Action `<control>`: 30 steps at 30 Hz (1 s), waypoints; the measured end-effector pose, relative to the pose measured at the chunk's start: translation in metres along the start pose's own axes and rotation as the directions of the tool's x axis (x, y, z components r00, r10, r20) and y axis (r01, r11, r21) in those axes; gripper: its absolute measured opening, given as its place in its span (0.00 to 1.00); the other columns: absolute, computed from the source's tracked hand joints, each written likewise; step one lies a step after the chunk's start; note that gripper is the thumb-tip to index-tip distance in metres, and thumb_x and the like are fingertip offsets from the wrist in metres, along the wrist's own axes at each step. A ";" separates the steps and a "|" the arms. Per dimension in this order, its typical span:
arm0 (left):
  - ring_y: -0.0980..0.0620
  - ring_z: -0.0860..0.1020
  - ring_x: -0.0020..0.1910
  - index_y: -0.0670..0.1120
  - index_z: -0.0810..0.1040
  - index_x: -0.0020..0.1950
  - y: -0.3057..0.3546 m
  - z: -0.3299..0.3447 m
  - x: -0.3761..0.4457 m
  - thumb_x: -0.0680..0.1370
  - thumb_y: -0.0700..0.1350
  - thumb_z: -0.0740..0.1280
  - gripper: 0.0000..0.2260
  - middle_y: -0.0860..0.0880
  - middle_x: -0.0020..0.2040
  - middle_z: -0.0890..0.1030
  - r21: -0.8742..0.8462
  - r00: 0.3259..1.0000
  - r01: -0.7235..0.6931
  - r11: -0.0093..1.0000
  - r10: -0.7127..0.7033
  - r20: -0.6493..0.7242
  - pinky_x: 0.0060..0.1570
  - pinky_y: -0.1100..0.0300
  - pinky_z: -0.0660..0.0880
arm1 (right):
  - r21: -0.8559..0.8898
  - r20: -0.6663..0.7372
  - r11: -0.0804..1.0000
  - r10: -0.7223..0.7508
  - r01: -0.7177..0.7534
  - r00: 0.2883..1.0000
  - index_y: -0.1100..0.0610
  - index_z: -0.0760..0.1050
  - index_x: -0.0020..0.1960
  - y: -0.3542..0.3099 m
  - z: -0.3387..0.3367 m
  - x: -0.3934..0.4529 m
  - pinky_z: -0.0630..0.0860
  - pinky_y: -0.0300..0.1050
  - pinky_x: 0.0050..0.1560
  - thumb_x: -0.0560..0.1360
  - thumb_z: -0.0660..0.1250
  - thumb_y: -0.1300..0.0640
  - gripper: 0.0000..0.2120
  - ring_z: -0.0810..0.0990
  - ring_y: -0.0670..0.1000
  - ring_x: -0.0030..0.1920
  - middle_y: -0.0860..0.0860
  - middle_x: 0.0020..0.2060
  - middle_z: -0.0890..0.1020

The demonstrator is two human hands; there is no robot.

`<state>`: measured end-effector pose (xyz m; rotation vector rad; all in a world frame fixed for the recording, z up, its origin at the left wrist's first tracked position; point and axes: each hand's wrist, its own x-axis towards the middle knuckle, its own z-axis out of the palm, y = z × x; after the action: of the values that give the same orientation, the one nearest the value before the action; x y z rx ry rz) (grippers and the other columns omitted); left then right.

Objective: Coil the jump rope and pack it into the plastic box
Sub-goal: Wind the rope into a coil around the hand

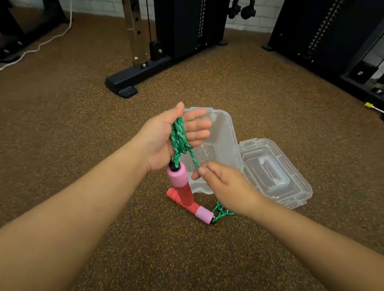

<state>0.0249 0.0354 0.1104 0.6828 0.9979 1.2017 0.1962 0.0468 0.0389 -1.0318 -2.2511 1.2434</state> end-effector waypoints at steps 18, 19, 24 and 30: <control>0.43 0.81 0.34 0.34 0.76 0.59 -0.014 0.003 -0.004 0.69 0.75 0.40 0.49 0.35 0.39 0.82 0.530 0.791 0.356 0.770 -0.550 0.268 0.42 0.53 0.74 | -0.118 -0.221 0.977 -0.198 0.175 0.955 0.47 0.72 0.39 -0.021 -0.042 0.017 0.71 0.53 0.40 0.80 0.58 0.49 0.11 0.75 0.55 0.35 0.58 0.34 0.79; 0.44 0.82 0.34 0.35 0.78 0.58 -0.014 0.003 -0.005 0.70 0.74 0.44 0.46 0.37 0.38 0.83 0.529 0.765 0.353 0.771 -0.564 0.312 0.41 0.54 0.75 | -0.088 -0.217 0.982 -0.183 0.168 0.959 0.47 0.71 0.38 -0.020 -0.040 0.017 0.71 0.51 0.37 0.80 0.58 0.50 0.12 0.73 0.51 0.32 0.53 0.32 0.77; 0.51 0.84 0.33 0.41 0.82 0.54 -0.012 0.003 -0.012 0.79 0.51 0.57 0.18 0.44 0.36 0.85 0.404 0.767 0.284 0.870 -0.459 0.449 0.38 0.61 0.78 | 0.208 -0.217 0.974 -0.046 0.092 0.975 0.51 0.71 0.36 -0.005 -0.029 0.018 0.67 0.43 0.37 0.78 0.60 0.46 0.14 0.69 0.43 0.32 0.41 0.28 0.71; 0.54 0.83 0.32 0.40 0.78 0.58 -0.005 0.008 -0.009 0.81 0.47 0.54 0.16 0.48 0.34 0.84 0.116 0.945 0.139 0.983 -0.167 0.281 0.37 0.63 0.79 | 0.122 -0.084 0.992 0.052 -0.042 0.995 0.54 0.73 0.43 0.021 -0.001 0.000 0.66 0.38 0.28 0.81 0.55 0.51 0.13 0.70 0.42 0.25 0.48 0.28 0.73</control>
<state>0.0334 0.0256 0.1117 0.8150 0.8472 0.8920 0.2053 0.0548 0.0216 -1.0773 -2.0711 1.3106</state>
